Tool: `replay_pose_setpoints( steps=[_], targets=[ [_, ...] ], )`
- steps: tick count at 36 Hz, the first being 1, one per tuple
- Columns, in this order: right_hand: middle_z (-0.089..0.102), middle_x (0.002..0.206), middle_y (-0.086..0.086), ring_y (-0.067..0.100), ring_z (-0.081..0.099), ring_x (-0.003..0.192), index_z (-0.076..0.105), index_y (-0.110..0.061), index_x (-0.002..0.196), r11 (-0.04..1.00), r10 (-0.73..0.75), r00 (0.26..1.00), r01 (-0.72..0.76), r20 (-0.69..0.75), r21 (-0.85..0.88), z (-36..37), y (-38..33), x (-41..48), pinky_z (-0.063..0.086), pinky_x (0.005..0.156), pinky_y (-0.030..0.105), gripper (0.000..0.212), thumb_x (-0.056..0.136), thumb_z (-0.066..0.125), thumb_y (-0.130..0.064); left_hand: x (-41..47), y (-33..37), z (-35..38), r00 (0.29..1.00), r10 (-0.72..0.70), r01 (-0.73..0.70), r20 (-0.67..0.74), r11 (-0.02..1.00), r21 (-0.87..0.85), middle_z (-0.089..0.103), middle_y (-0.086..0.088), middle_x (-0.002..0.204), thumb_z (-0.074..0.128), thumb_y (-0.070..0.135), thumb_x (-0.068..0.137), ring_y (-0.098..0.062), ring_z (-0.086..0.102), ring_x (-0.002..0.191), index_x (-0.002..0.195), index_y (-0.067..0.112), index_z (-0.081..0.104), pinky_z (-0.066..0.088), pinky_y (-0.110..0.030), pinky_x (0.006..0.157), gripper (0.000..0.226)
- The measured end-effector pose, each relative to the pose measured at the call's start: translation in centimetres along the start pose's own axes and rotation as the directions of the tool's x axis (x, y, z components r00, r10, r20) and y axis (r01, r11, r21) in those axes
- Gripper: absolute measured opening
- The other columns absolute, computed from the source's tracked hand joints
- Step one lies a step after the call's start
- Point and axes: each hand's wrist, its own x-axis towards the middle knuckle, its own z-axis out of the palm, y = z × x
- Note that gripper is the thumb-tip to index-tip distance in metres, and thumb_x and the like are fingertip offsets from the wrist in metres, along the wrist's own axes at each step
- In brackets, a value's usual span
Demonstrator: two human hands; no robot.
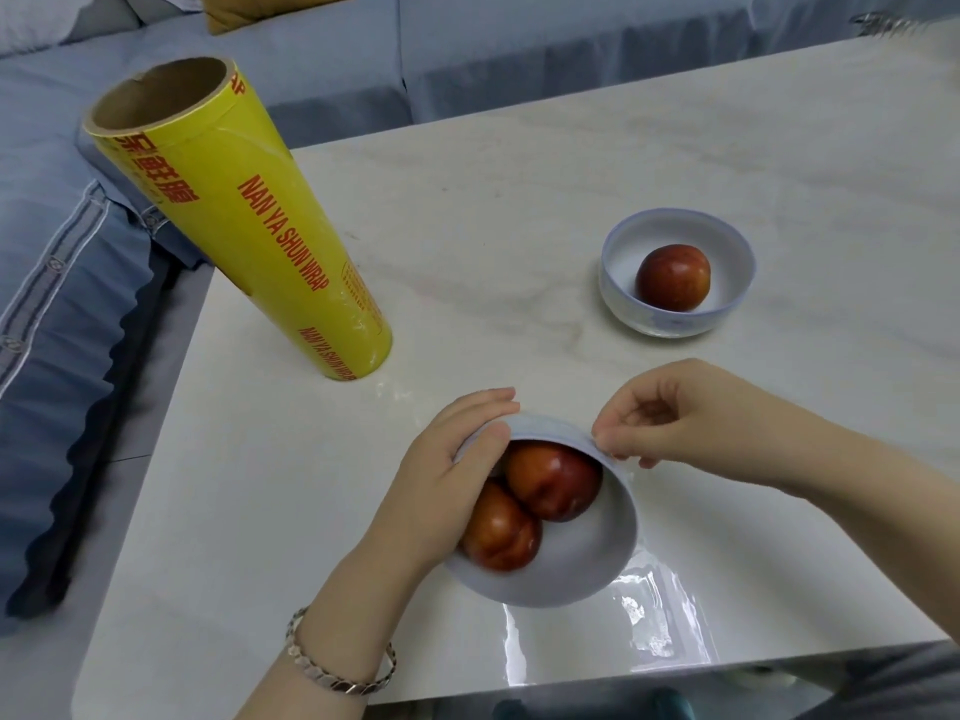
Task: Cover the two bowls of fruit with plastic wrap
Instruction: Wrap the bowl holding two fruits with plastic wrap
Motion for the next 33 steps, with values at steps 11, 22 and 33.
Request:
replay_pose_setpoints(
  steps=[11, 22, 33],
  targets=[
    [0.068, 0.058, -0.006, -0.002, 0.057, 0.05, 0.069, -0.019, 0.064, 0.998, -0.002, 0.999, 0.005, 0.044, -0.059, -0.2, 1.5, 0.1, 0.045, 0.054, 0.008, 0.017, 0.078, 0.069, -0.008, -0.2, 0.3, -0.1, 0.999, -0.029, 0.029, -0.036, 1.0, 0.001, 0.066, 0.034, 0.091, 0.044, 0.036, 0.079, 0.012, 0.058, 0.095, 0.087, 0.039, 0.064, 0.037, -0.001, 0.078, 0.021],
    [0.07, 0.076, 0.005, 0.011, 0.059, 0.067, 0.062, -0.022, 0.066, 0.991, -0.112, 0.993, 0.114, 0.026, -0.064, 0.2, 3.2, 0.1, 0.046, 0.069, 0.02, 0.02, 0.083, 0.062, -0.013, 0.1, 0.2, -0.2, 0.999, -0.012, 0.012, -0.029, 1.0, -0.008, 0.068, 0.03, 0.089, 0.043, 0.031, 0.081, 0.01, 0.06, 0.093, 0.083, 0.04, 0.065, 0.039, -0.002, 0.078, 0.024],
    [0.041, 0.053, 0.005, 0.015, 0.033, 0.053, 0.051, -0.018, 0.041, 0.953, 0.109, 0.986, -0.14, 0.13, 0.268, 0.5, 2.0, 2.0, 0.036, 0.051, 0.016, 0.045, 0.086, 0.055, -0.02, 0.2, 0.5, 0.2, 1.0, 0.015, -0.014, -0.013, 0.998, 0.064, 0.066, 0.034, 0.09, 0.046, 0.036, 0.08, 0.013, 0.058, 0.094, 0.075, 0.054, 0.066, 0.037, -0.001, 0.079, 0.027]
  ],
)
